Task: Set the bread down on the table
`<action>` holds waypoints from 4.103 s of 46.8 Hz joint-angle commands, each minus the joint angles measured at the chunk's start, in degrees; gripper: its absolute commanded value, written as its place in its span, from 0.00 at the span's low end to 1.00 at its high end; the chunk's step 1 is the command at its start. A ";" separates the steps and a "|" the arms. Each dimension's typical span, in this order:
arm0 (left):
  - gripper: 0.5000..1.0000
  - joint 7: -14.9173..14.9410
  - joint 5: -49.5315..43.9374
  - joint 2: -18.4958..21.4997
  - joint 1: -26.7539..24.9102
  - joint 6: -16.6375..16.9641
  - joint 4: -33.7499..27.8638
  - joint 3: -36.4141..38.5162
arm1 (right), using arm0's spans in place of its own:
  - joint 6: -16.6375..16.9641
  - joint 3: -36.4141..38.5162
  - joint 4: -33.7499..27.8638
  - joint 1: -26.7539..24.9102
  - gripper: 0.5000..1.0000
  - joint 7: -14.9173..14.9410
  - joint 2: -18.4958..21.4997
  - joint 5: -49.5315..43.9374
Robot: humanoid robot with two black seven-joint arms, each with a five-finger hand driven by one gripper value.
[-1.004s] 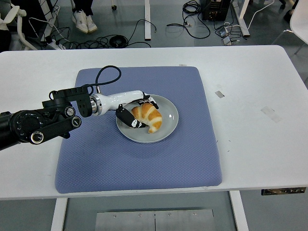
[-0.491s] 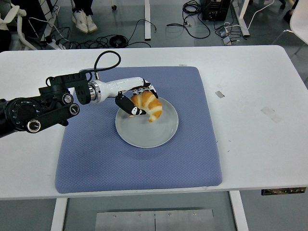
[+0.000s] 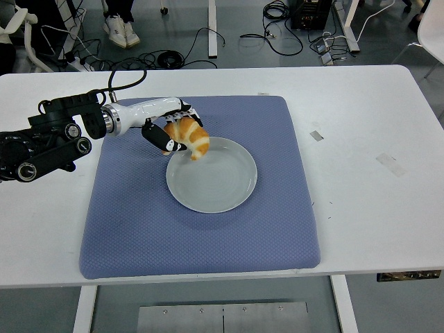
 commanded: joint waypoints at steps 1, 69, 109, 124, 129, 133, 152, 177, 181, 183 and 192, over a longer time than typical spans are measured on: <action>0.00 -1.94 -0.13 0.25 0.08 -0.05 1.31 0.09 | 0.00 -0.03 0.07 0.00 1.00 0.00 0.00 0.00; 0.00 -2.38 -6.10 -0.36 3.16 0.03 14.41 1.32 | 0.00 0.05 -0.02 0.00 1.00 0.00 0.00 0.00; 0.11 -2.38 -6.28 -1.24 3.16 0.04 16.25 1.76 | 0.00 -0.03 -0.02 0.00 1.00 0.00 0.00 0.00; 0.40 -2.38 -9.18 -1.24 3.25 -0.05 16.25 1.85 | 0.00 -0.03 -0.02 0.00 1.00 0.00 0.00 0.00; 0.40 -2.38 -9.27 -1.24 3.33 -0.05 16.16 1.85 | 0.00 0.05 -0.02 0.00 1.00 0.00 0.00 0.00; 0.40 -2.38 -9.27 -1.24 3.25 -0.05 16.16 1.85 | 0.00 -0.03 -0.02 0.00 1.00 0.00 0.00 0.00; 0.67 -2.38 -9.53 -1.24 3.33 -0.23 16.16 1.59 | 0.00 0.05 -0.02 0.00 1.00 0.00 0.00 0.00; 0.96 -2.47 -14.53 -0.97 2.81 -0.05 16.34 0.09 | 0.00 -0.03 -0.02 0.00 1.00 0.00 0.00 0.00; 0.96 -2.47 -20.94 -0.62 2.54 -0.05 16.25 -0.52 | 0.00 0.05 0.07 0.00 1.00 0.00 0.00 0.00; 0.96 -2.47 -23.93 -0.53 2.37 -0.05 16.34 -0.96 | 0.00 0.05 -0.02 0.00 1.00 0.00 0.00 0.00; 0.96 -2.38 -27.81 -0.62 2.19 0.21 16.69 -2.02 | 0.00 -0.03 -0.02 0.00 1.00 0.00 0.00 0.00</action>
